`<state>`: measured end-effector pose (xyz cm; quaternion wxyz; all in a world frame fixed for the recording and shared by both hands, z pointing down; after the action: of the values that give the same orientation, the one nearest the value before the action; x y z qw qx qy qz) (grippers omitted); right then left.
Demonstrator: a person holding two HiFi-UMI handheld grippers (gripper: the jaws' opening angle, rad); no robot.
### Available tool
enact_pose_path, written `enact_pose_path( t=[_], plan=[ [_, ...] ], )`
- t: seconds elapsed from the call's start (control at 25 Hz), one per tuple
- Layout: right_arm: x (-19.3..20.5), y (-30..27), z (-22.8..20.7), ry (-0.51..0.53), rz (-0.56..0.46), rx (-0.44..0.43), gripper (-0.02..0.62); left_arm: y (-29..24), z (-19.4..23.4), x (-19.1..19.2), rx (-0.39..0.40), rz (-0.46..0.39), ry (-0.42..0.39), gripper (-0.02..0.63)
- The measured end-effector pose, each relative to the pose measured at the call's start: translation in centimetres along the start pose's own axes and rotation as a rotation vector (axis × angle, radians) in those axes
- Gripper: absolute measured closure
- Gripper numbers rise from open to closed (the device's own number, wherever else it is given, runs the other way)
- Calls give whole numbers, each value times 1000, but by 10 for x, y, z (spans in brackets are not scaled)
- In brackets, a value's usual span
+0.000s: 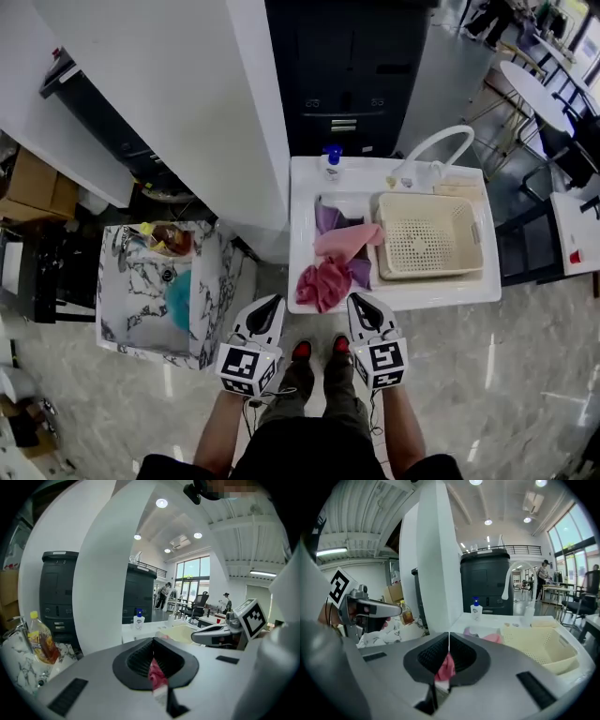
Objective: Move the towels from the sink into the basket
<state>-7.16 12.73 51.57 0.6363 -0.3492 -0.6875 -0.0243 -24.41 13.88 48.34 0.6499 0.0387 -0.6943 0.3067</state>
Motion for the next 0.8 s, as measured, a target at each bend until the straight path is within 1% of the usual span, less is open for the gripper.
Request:
enact_pose_path(
  t=[0.16,0.36,0.56,0.68,0.72,0.76,0.8],
  plan=[
    [22,-15,-5,-8,59,-41,565,-8,4,21,-41,38,41,598],
    [47,-32,-10,-20,114,-75,565,-15,4,42,-62,72,69,598],
    [59,-47,-13,-16,162,-111,565,-19,5,58,-89,103,97,598],
    [64,-53,-14,-33,185,-125,561,-18,9,63,-106,115,106,598],
    [67,-55,-14,-44,198,-137,543,-18,10,64,-108,117,107,598],
    [71,-58,-13,-54,216,-151,442,-18,11,65,-110,119,108,598],
    [76,-61,-12,-60,234,-161,400,-18,12,67,-111,122,109,598]
  ],
)
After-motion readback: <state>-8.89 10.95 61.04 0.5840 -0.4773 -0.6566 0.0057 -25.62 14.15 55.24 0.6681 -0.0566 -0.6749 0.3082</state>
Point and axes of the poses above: the fingertips, and each gripper's own axes: y backward along the fingers, z to its left, x out of its underside, the point moved 3 cm from there along y, backward along the fingers, and after that the axes turned 7 degrees about -y, right-handed, at the moved point
